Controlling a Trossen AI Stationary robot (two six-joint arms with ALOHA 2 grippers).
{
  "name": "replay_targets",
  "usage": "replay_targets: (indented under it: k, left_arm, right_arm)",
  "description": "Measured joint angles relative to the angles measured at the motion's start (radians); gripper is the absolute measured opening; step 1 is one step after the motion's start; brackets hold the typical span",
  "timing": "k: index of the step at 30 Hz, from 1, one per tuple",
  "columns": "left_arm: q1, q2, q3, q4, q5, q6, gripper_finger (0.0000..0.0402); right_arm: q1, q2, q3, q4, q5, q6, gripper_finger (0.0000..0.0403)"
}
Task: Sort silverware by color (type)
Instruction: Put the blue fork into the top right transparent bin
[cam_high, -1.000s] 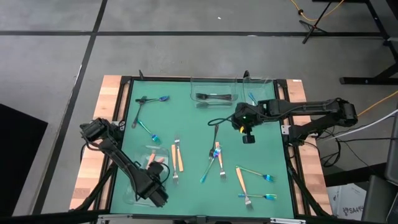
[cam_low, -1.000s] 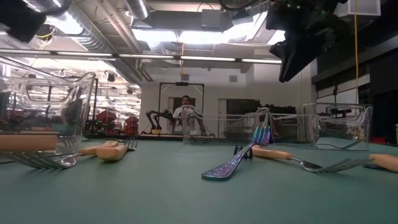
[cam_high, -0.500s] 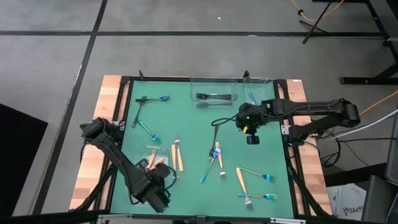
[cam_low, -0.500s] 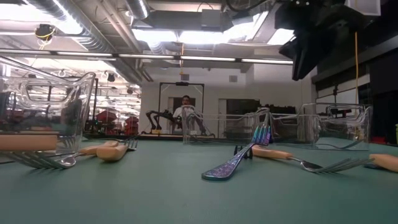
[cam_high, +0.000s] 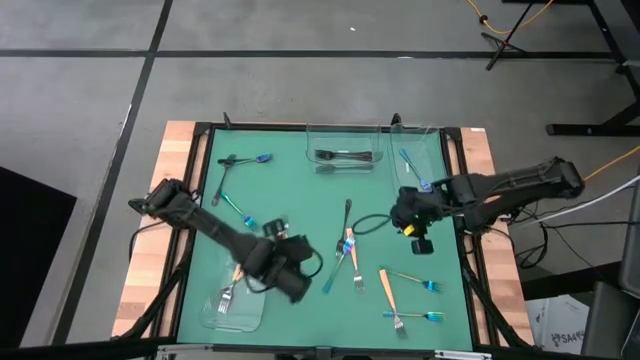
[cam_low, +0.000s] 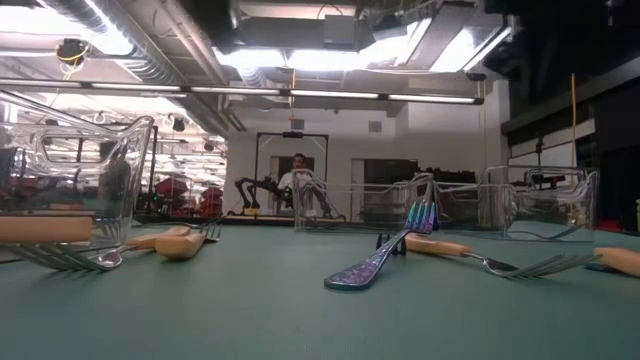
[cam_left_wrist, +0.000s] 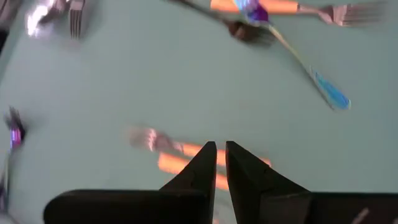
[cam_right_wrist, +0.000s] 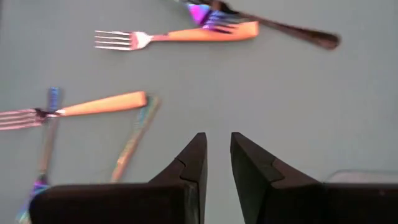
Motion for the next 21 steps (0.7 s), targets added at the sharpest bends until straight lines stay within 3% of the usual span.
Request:
replay_targets:
  k: [6, 11, 21]
  left_arm:
    - [0.116, 0.0, 0.0, 0.141, 0.006, 0.29, 0.003]
    - [0.197, 0.0, 0.0, 0.233, 0.062, 0.447, 0.003]
    - [0.293, 0.0, 0.0, 0.298, 0.133, 0.584, 0.003]
  right_arm:
    - [0.129, 0.001, 0.0, -0.022, 0.005, 0.186, 0.006]
    - [0.238, 0.002, 0.0, -0.036, 0.054, 0.366, 0.006]
    - [0.46, 0.021, 0.0, -0.038, 0.239, 0.716, 0.006]
